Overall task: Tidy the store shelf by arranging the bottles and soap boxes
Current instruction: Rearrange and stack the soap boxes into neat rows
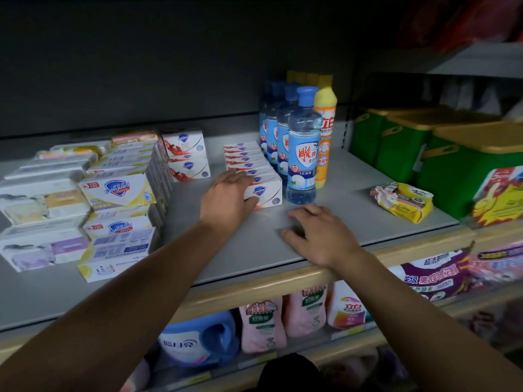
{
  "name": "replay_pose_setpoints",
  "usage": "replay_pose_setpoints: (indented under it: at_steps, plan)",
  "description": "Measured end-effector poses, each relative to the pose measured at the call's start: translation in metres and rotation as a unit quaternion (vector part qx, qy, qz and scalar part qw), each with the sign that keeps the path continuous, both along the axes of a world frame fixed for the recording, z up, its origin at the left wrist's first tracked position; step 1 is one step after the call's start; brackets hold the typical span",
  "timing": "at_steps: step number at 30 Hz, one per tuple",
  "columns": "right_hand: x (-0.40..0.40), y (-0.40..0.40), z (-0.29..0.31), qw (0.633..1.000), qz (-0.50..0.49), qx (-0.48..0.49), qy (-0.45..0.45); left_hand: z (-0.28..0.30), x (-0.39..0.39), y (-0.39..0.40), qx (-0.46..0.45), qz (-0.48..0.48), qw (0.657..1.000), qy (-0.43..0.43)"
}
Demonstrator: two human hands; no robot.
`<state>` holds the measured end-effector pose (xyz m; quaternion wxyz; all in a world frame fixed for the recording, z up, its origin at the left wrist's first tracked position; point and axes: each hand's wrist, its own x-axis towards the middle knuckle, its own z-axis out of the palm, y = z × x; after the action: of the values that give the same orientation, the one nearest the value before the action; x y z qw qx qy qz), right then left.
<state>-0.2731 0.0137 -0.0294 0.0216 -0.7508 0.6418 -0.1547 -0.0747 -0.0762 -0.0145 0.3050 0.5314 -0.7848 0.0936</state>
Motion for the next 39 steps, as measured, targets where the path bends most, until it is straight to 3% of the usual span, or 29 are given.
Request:
replay_pose_setpoints:
  at_steps: [19,23,28,34,39]
  plan:
    - [0.003,0.003,0.012,1.0,0.008,0.023,-0.013,0.035,0.004,0.014,0.093,-0.009,0.995,-0.042]
    - [0.021,-0.005,0.026,0.997,0.037,-0.006,-0.062,0.067,0.041,0.037,0.037,-0.057,0.998,0.016]
    - [0.068,-0.028,0.053,0.986,0.091,-0.07,-0.124,0.107,0.112,0.056,-0.023,0.009,0.998,0.057]
    - [0.12,-0.076,0.069,0.984,0.128,-0.07,-0.104,0.119,0.186,0.024,0.03,0.106,0.993,0.045]
    - [0.156,-0.124,0.072,0.986,0.134,-0.072,-0.068,0.106,0.198,-0.002,0.067,0.115,0.991,0.034]
